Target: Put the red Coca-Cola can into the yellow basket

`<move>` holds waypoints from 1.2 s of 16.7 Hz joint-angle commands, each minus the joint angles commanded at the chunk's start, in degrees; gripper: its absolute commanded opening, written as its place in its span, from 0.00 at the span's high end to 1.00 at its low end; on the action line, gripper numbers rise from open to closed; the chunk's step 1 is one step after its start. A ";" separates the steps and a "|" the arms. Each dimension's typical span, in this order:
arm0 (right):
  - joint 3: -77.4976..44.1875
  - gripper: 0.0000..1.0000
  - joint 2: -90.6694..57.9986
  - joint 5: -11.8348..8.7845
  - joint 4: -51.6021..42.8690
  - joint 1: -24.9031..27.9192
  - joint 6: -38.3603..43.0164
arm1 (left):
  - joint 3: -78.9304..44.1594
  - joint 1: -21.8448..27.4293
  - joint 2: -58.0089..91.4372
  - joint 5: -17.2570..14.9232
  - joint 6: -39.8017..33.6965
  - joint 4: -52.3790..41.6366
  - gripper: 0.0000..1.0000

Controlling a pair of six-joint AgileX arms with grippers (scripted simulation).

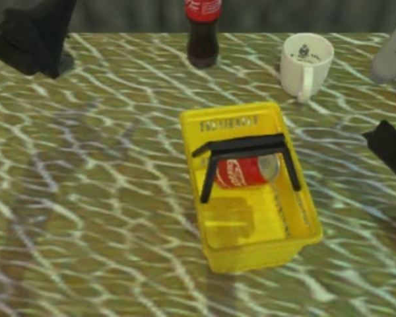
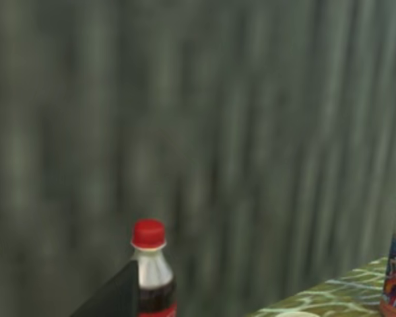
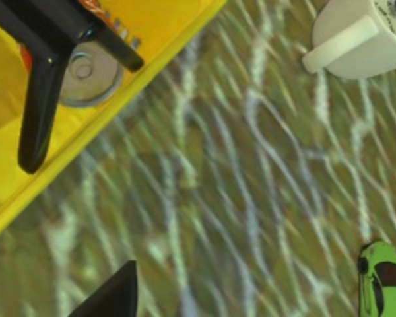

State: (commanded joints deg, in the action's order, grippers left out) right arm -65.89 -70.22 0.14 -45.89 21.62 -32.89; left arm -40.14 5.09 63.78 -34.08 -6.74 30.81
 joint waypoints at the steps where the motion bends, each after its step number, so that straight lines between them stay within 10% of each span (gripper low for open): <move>1: -4.94 0.00 -5.28 0.00 -3.45 1.64 -2.49 | 3.34 -0.74 -5.93 3.14 -0.05 -2.92 0.00; 12: -46.68 0.00 -49.68 0.01 -32.47 15.43 -23.38 | 35.28 -5.77 -57.47 30.16 5.04 -27.65 0.00; 20: -52.56 0.00 -55.85 0.04 -36.48 17.35 -26.30 | 40.14 -6.24 -63.78 34.09 6.74 -30.81 0.00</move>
State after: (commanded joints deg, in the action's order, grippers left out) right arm -118.45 -126.07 0.18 -82.37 38.97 -59.18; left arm 0.00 -1.15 0.00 0.00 0.00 0.00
